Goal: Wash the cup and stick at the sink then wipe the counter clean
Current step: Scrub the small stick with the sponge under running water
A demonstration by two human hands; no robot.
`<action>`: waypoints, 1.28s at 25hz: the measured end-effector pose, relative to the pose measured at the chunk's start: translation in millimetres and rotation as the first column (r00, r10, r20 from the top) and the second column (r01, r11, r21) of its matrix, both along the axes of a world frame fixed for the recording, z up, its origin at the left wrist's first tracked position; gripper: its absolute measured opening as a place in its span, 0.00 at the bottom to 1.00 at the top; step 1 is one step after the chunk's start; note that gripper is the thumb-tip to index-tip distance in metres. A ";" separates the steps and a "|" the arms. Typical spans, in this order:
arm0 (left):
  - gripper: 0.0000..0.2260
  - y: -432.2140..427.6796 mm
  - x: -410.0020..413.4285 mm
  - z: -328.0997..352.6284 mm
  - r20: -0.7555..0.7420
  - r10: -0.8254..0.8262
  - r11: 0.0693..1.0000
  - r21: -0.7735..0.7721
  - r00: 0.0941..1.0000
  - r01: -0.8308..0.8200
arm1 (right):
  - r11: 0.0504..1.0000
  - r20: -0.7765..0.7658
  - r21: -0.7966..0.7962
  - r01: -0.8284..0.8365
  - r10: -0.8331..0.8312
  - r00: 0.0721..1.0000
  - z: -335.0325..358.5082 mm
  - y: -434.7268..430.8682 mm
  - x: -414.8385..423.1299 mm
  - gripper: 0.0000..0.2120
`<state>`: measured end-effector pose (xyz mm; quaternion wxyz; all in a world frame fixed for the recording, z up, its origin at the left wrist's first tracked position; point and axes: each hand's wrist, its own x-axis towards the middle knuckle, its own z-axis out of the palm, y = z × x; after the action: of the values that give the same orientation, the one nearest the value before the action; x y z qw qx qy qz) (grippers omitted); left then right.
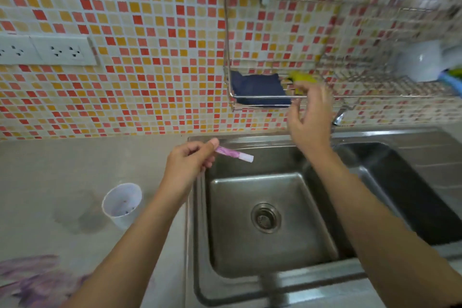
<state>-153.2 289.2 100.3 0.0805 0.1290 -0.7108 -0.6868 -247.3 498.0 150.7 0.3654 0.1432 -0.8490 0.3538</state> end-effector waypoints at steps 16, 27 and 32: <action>0.09 130.8 -30.4 22.3 0.086 0.230 0.896 0.370 0.969 -0.245 | 0.896 0.666 0.429 -0.118 -0.225 0.711 37.2 48.0 -152.6 0.32; 0.04 142.7 -29.6 -4.5 0.129 0.073 0.891 0.438 0.989 -0.123 | 0.931 0.367 -0.049 -0.362 0.354 0.860 -51.0 103.7 16.5 0.28; 0.06 162.3 -28.0 -11.3 0.125 -0.030 0.880 0.474 0.992 -0.033 | 0.915 0.267 0.189 -0.357 0.302 0.915 -98.1 96.5 19.8 0.26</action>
<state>-181.2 451.6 89.0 0.0012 0.1892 -0.5246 -0.8301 -227.5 594.5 52.7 0.1790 0.2847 -0.8847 0.3227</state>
